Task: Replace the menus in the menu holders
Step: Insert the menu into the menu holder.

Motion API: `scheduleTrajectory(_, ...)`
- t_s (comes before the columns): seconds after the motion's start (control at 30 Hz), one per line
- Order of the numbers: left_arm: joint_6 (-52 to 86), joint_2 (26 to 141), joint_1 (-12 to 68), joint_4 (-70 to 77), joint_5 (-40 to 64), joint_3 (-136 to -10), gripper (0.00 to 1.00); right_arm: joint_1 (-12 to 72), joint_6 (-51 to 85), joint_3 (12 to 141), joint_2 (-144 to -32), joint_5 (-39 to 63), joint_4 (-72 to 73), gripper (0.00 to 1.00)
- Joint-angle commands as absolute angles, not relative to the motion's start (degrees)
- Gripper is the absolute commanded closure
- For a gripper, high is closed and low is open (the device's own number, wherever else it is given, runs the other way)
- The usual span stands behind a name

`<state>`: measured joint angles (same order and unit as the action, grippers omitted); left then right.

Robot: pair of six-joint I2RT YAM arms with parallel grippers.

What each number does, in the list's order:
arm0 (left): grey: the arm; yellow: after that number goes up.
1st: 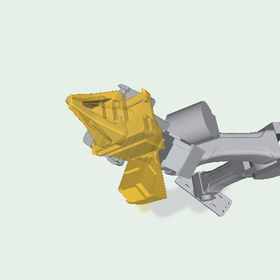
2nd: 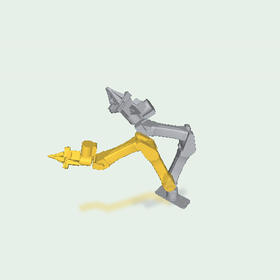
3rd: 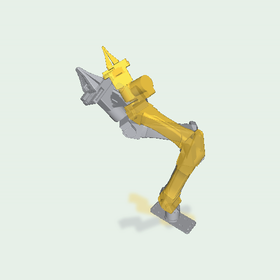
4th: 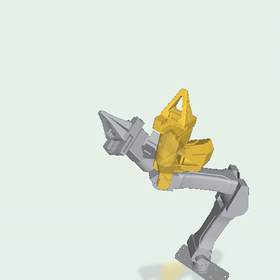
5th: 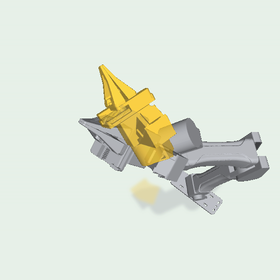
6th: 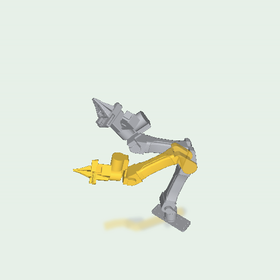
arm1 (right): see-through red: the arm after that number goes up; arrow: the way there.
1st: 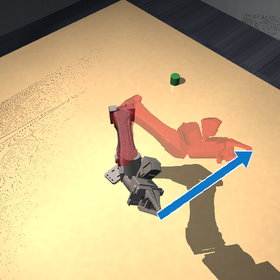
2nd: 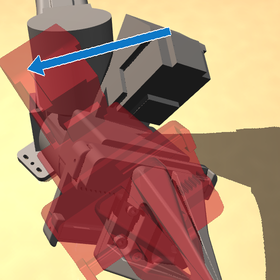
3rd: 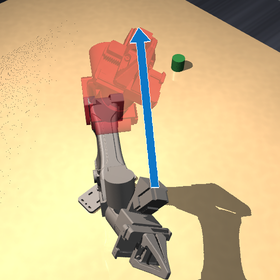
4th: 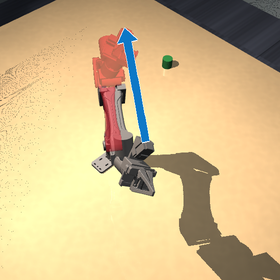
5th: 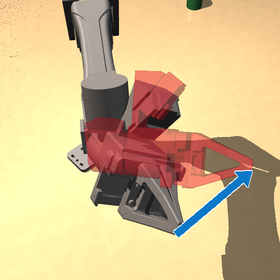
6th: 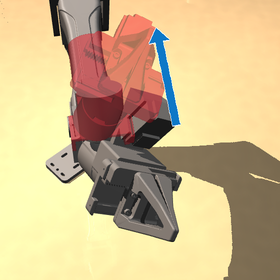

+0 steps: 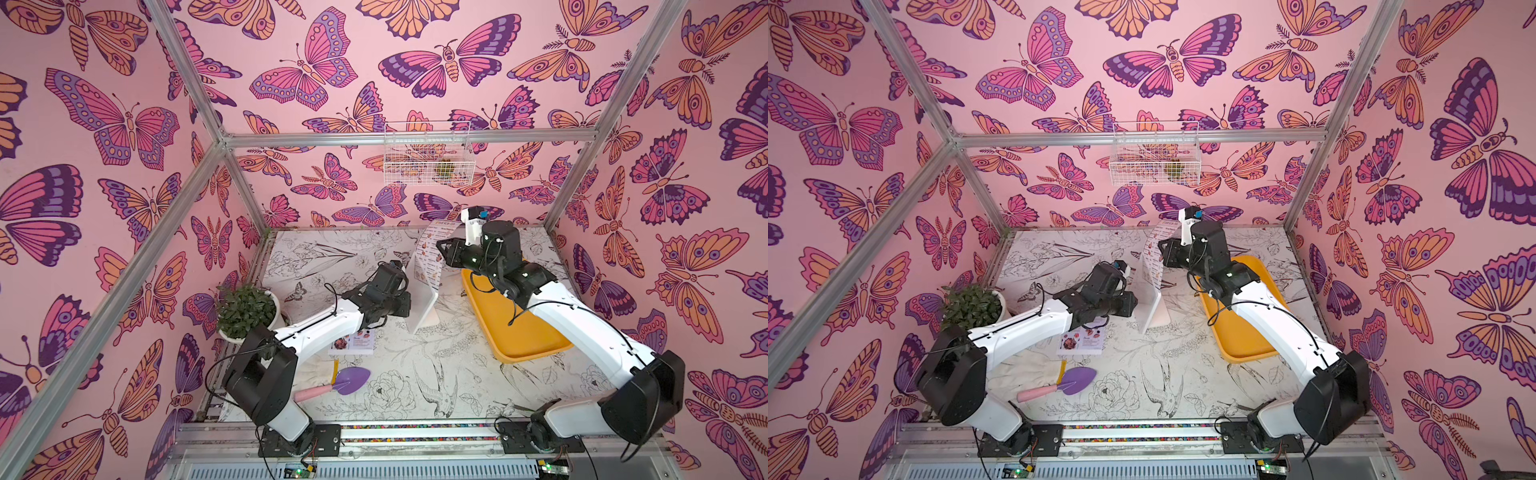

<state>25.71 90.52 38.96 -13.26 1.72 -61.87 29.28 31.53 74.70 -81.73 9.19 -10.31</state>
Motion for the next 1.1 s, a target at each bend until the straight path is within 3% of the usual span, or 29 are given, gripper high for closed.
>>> scheduleTrajectory(0.0, 24.9, 90.7, 38.7, -12.7, 1.4, -61.5, 0.67, 28.9, 30.3, 77.1, -83.3, 12.2, -15.4, 0.85)
scheduleTrajectory(0.43, 25.0, 91.0, 38.8, -12.5, 2.6, -61.6, 0.67, 28.8, 29.7, 77.7, -83.7, 14.2, -16.2, 0.99)
scheduleTrajectory(0.7, 25.5, 91.6, 40.8, -12.5, 2.2, -61.3, 0.67, 29.5, 31.5, 68.8, -79.0, 10.1, -1.9, 1.00)
scheduleTrajectory(1.07, 25.1, 91.1, 40.8, -12.5, 1.6, -61.5, 0.67, 29.8, 31.1, 64.6, -78.5, 8.9, 4.9, 1.00)
